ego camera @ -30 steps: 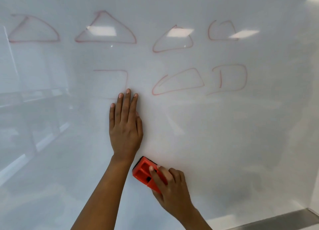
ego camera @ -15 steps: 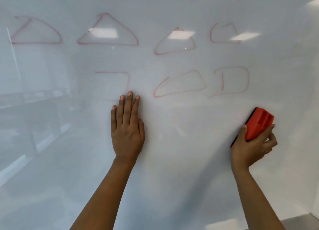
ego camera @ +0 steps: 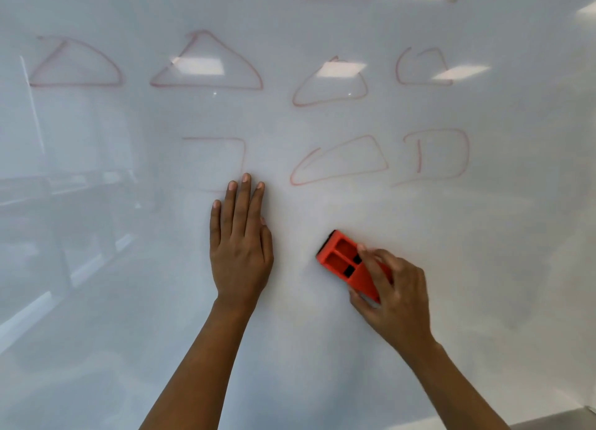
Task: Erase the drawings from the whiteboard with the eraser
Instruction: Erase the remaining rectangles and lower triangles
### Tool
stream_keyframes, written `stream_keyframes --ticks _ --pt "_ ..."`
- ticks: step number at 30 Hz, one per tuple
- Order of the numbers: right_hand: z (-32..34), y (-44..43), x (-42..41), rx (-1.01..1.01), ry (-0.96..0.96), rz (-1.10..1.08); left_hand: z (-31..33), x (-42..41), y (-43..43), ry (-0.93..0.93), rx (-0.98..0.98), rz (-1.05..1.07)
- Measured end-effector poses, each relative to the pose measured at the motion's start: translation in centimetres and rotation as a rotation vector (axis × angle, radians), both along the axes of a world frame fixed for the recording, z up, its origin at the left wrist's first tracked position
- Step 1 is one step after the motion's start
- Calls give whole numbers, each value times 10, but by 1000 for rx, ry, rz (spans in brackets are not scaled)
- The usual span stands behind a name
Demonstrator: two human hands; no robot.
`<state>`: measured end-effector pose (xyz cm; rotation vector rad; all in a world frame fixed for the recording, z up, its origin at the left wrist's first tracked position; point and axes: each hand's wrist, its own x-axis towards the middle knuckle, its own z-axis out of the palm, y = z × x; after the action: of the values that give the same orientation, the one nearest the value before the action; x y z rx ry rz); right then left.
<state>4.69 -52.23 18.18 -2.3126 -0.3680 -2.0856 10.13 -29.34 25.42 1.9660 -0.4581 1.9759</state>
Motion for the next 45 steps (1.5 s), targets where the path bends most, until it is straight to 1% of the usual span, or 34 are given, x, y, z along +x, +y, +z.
stream_keyframes --ticks 1,3,6,7,8,9,10,11,15,17,18,19,20,23,24,25,26,27,28,31,32,33,34,36,37,39,41,43,45 --pt "4 -10 0 70 -22 -14 0 0 0 0 -3 0" --pt "18 -26 1 302 -71 -25 0 0 -1 0 -6 0" --pt "54 -31 4 747 -164 63 0 0 -1 -1 -5 -3" --pt "68 -29 6 864 -192 104 0 0 -1 0 -4 -2" --pt "80 -23 8 939 -218 137 0 0 -1 1 -3 -2" --pt "89 -15 9 959 -236 156 0 1 -1 1 -5 -2" --pt "94 -4 11 917 -244 161 0 1 -1 0 -7 -2" --pt "94 9 11 818 -235 158 0 1 -1 -3 -9 -2" --pt "67 43 7 241 -99 134 0 0 0 -3 -1 -2" --pt "62 33 6 58 -75 75 0 -1 0 1 0 -3" --pt "62 23 6 33 -82 41 0 -1 0 2 0 -4" --pt "63 13 7 63 -96 16 0 -1 0 4 -2 -4" --pt "66 4 7 155 -113 6 0 -1 0 3 -4 -3" --pt "82 -14 8 633 -157 43 0 -1 -1 4 -6 -2" --pt "89 -15 8 773 -163 47 1 -1 -1 5 -4 -3" --pt "93 -15 8 861 -159 31 0 -2 -1 7 -3 -4" --pt "96 -13 9 884 -148 7 0 -2 -1 7 -3 -4" --pt "95 -9 9 849 -137 -9 0 -2 -1 5 -4 -3" --pt "92 -5 9 767 -125 -15 0 -2 0 5 -5 -3" --pt "69 6 8 384 -65 -12 0 -3 0 7 -5 -6" --pt "63 3 9 285 -45 -13 0 -3 0 7 -4 -7" --pt "59 -4 9 228 -38 -19 0 -3 0 8 0 -8" --pt "58 -13 9 217 -45 -29 0 -3 0 9 2 -10" --pt "58 -35 10 319 -92 -61 1 -3 0 12 4 -13" --pt "60 -48 10 428 -118 -70 0 -2 0 12 5 -15" --pt "73 -71 10 713 -163 -76 0 -2 0 11 5 -16" --pt "94 -86 10 959 -190 -71 -1 -1 0 7 3 -15" --pt "121 -90 12 1055 -199 -31 -1 0 -1 3 0 -11" --pt "145 -80 14 1017 -206 1 -1 1 -1 4 0 -9"
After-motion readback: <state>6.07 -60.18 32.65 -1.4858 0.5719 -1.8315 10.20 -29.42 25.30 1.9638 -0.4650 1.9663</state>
